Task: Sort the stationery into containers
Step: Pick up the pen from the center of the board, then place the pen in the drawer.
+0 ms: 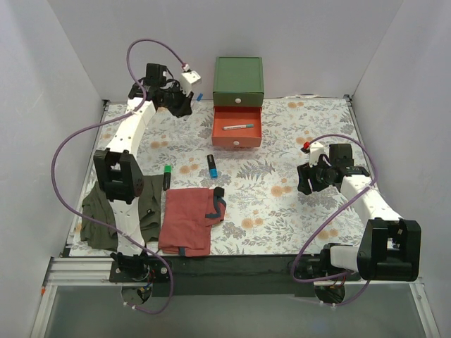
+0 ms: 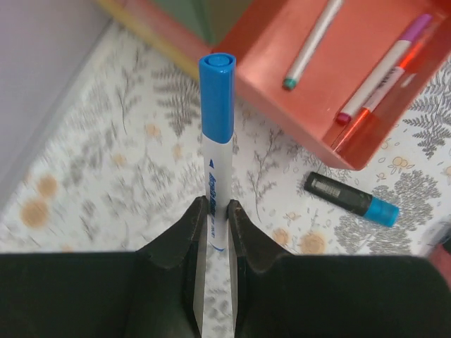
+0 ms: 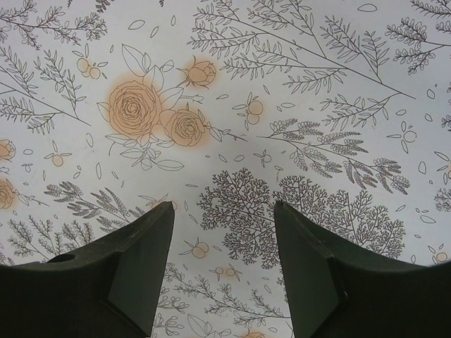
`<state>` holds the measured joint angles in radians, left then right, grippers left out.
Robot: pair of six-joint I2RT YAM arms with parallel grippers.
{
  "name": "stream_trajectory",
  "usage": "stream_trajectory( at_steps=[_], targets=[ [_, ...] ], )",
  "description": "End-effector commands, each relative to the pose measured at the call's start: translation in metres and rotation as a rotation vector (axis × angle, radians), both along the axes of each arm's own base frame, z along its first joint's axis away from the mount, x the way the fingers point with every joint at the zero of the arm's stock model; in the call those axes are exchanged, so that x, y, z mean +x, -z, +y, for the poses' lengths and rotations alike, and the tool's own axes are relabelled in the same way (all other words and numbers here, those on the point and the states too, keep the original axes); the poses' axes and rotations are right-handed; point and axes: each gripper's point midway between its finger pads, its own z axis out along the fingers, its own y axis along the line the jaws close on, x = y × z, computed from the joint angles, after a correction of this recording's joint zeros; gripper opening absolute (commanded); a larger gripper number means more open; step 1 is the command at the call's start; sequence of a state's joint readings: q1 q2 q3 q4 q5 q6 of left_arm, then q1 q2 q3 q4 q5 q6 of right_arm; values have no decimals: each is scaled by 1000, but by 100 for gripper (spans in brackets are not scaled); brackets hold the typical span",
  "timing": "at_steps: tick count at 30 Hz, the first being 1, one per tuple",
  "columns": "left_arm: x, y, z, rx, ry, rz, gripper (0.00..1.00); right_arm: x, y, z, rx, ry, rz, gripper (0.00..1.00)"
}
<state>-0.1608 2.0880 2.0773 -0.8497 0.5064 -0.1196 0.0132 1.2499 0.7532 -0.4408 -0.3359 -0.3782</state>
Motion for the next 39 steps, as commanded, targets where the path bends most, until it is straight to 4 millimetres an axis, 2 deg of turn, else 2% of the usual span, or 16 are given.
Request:
stream_trajectory(
  at_steps=[1,3,4,7,9,16,22,25,29,31,34,37,39],
  targets=[
    [-12,-53,-46,99,376,-339,0,13,-11,-1,-2,-9,-56,68],
    [-21,-56,-63,133,469,-403,0,13,-12,-1,-2,-5,-62,68],
    [-25,-48,-68,154,508,-409,0,11,-11,-1,-2,-5,-59,68],
    [-29,-47,-86,260,622,-526,0,10,-11,-1,-4,-4,-59,68],
    [-31,-39,-95,326,693,-570,0,9,-11,-2,-4,0,-60,68],
    [-29,-29,-113,378,762,-612,0,7,-11,-3,-14,5,-68,68],
    [-26,-16,-125,392,782,-624,10,6,-10,-4,-16,6,-68,68],
    [-23,-16,-134,380,776,-633,11,7,-11,-4,-19,5,-69,68],
    [-22,-7,-146,368,788,-617,10,8,-11,-4,-19,2,-63,68],
    [-23,-6,-151,368,781,-617,13,8,-10,-4,-22,-2,-61,68],
    [-20,-7,-155,365,747,-617,27,8,-9,-5,-26,-5,-62,68],
    [-12,-21,-159,328,676,-630,35,6,-8,-3,-18,-10,-57,68],
    [-5,-39,-160,280,595,-632,41,6,-8,-2,-15,-12,-57,68]
  ],
)
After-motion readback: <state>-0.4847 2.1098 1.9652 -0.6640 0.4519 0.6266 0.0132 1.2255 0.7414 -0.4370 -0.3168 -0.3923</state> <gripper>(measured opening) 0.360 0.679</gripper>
